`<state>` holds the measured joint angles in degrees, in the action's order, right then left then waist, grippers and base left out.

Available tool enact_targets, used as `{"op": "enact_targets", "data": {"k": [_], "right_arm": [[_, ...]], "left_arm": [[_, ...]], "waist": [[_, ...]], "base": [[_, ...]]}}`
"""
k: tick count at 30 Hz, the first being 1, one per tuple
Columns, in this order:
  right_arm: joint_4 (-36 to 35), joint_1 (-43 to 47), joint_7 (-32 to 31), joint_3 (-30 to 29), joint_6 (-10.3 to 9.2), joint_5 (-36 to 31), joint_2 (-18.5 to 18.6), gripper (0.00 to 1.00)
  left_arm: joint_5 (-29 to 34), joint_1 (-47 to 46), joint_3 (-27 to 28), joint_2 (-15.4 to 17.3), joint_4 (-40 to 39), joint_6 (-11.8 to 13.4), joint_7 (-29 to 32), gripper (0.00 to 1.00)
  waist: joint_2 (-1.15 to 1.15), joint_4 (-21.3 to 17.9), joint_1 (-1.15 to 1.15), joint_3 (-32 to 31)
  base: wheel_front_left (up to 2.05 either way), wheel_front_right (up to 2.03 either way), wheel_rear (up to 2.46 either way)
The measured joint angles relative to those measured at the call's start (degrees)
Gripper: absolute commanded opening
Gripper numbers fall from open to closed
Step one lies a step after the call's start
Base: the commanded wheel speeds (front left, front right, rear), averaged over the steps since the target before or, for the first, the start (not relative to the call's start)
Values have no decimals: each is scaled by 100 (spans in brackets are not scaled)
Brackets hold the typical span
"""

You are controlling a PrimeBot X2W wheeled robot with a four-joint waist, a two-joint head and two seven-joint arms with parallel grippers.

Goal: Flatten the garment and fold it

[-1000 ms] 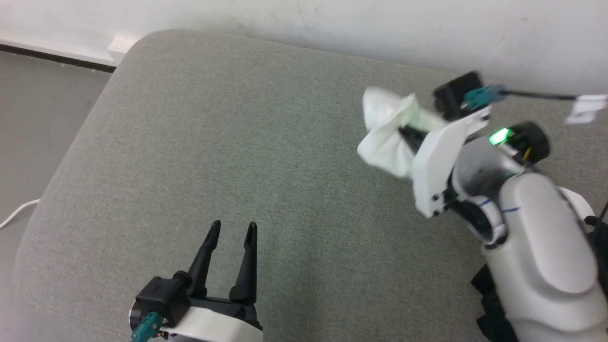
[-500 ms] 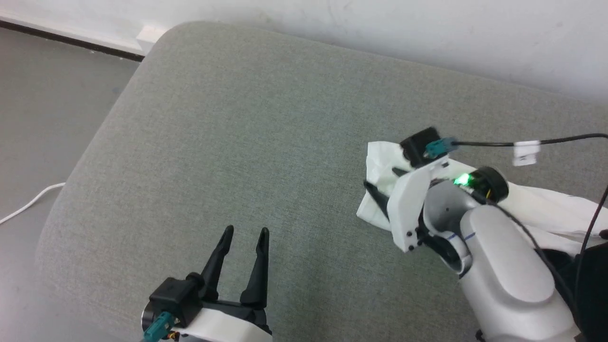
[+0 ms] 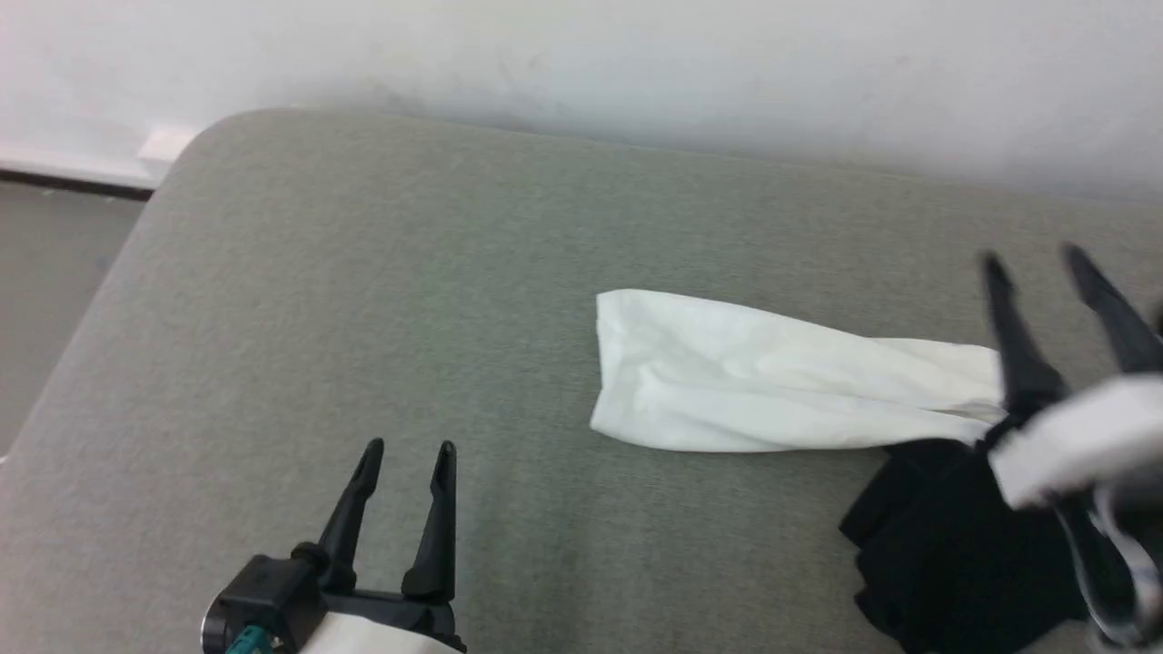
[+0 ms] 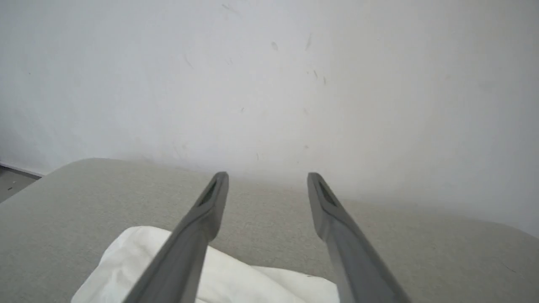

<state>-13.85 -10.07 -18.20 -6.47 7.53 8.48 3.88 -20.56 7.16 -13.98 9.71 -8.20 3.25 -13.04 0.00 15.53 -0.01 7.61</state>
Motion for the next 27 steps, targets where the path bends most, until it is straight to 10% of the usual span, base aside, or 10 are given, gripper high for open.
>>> {"op": "enact_targets", "data": {"k": [7, 17, 27], "right_arm": [[-813, 1940, 1112, -1110, -1, 699, -79, 100], [-364, 2671, 2160, -1018, 0, 1169, -89, 100], [-343, 2320, 2176, -1111, 0, 1161, -87, 100]], "left_arm": [[9, 250, 63, 87, -328, 102, 14, 100], [-13, 395, 33, 168, -603, 125, 176, 100], [187, -1399, -1014, 636, -636, -746, 2120, 100]], "waist": [[0, -544, 0, -28], [0, -1096, 0, 115], [0, -1175, 1, 476]], "base": [[0, 0, 0], [0, 0, 0], [0, 0, 0]]}}
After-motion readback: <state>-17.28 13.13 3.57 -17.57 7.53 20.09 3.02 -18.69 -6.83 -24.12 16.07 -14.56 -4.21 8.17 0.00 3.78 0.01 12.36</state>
